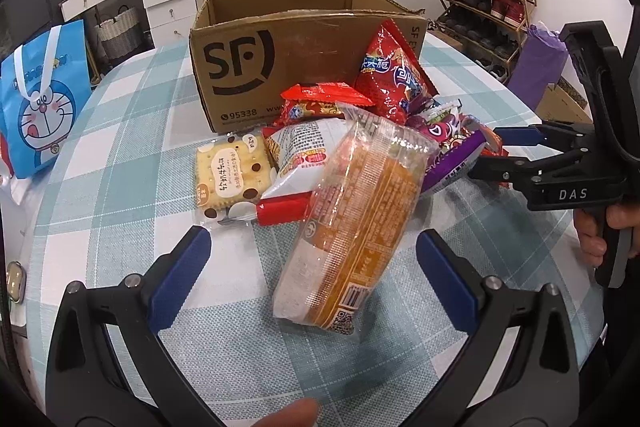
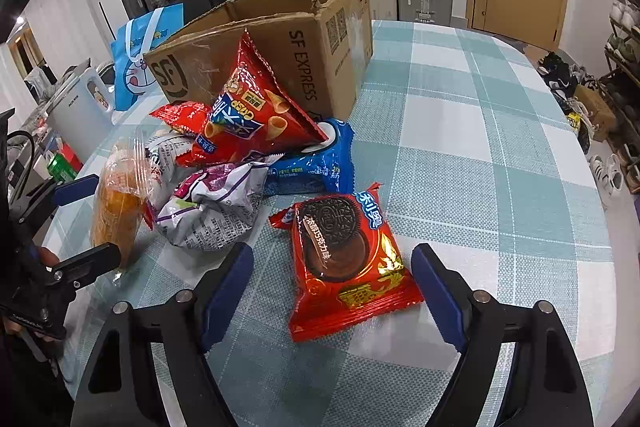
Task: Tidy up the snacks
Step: 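Move the right gripper to the red Oreo pack and grasp it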
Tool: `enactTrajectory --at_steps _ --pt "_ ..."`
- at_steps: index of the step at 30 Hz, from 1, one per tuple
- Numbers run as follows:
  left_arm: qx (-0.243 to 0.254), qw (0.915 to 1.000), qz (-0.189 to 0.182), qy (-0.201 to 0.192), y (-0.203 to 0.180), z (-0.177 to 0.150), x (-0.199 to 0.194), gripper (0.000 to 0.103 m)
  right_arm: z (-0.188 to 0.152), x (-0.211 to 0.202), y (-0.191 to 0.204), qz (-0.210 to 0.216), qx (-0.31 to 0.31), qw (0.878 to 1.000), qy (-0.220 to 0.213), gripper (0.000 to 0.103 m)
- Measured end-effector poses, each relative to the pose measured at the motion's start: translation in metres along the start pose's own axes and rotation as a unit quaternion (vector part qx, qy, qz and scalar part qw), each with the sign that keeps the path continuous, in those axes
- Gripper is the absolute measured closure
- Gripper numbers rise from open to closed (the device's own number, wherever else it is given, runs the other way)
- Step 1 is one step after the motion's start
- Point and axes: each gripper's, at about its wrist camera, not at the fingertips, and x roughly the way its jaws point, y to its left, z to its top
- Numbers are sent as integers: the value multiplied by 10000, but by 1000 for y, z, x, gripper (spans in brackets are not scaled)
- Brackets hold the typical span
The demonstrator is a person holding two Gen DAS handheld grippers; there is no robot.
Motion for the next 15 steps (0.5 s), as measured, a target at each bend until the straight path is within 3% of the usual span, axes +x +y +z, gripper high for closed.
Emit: enactTrajectory --at_steps 7,11,15 --pt "-12 9997 -191 124 1 -3 6 9 -2 1 4 -55 -131 9999 36 36" --pt "122 9994 -288 133 -3 -6 7 23 -2 0 4 -80 -158 9998 -16 50" --pt "226 9991 -326 140 -8 -8 8 30 -2 -2 3 -79 -134 9999 -60 56"
